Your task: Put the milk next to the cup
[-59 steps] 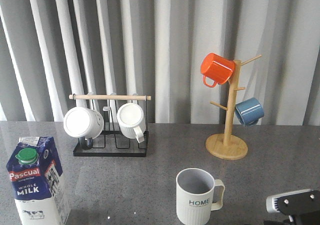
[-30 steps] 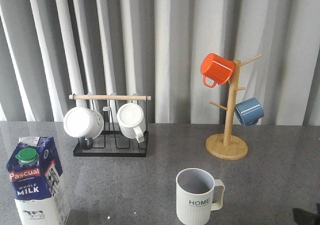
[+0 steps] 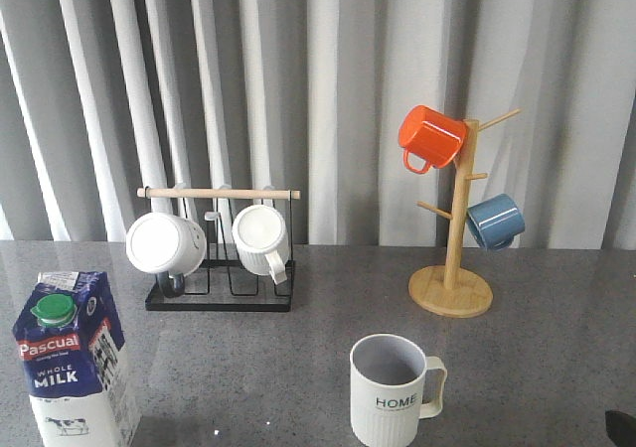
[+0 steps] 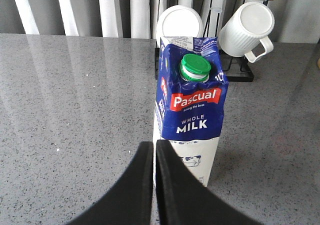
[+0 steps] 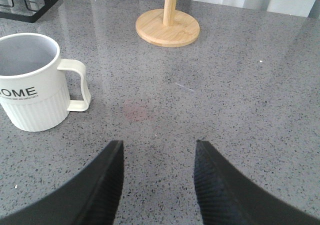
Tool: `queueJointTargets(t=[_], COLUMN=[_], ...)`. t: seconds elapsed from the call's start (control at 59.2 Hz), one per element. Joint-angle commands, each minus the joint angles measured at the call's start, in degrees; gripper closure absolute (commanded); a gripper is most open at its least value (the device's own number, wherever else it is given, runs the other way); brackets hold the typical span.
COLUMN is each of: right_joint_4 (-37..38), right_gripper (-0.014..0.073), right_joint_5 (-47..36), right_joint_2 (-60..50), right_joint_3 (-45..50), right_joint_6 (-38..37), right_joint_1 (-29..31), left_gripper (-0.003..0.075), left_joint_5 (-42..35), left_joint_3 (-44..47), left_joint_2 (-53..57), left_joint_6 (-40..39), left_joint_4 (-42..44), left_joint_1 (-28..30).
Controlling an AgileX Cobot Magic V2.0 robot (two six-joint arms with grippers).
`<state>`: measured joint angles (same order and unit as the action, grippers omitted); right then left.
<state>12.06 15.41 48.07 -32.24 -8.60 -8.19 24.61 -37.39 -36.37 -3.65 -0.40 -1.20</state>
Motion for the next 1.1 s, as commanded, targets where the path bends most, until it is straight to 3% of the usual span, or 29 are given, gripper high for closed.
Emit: queueJointTargets(t=[0.0, 0.912, 1.081], right_joint_4=[0.81, 0.81, 0.81], right_gripper=[0.0266, 0.0266, 0.0266], right_joint_5=[-3.66, -3.66, -3.65], right_joint_2=[-0.55, -0.55, -0.55], right_joint_3=[-1.63, -1.63, -1.63], right_joint_6=[0.37, 0.37, 0.42], right_joint_1=[0.46, 0.46, 0.46], left_gripper=[0.0727, 0.0725, 0.0645], left_joint_5=[-3.89, -5.58, -6.04], left_joint_3=[-1.98, -1.98, -1.88], left_joint_2=[-0.24, -0.24, -0.40], left_joint_6=[-0.16, -0.66, -0.66], left_joint_4=[-0.36, -0.42, -0.42], left_joint_1=[0.14, 0.14, 0.14])
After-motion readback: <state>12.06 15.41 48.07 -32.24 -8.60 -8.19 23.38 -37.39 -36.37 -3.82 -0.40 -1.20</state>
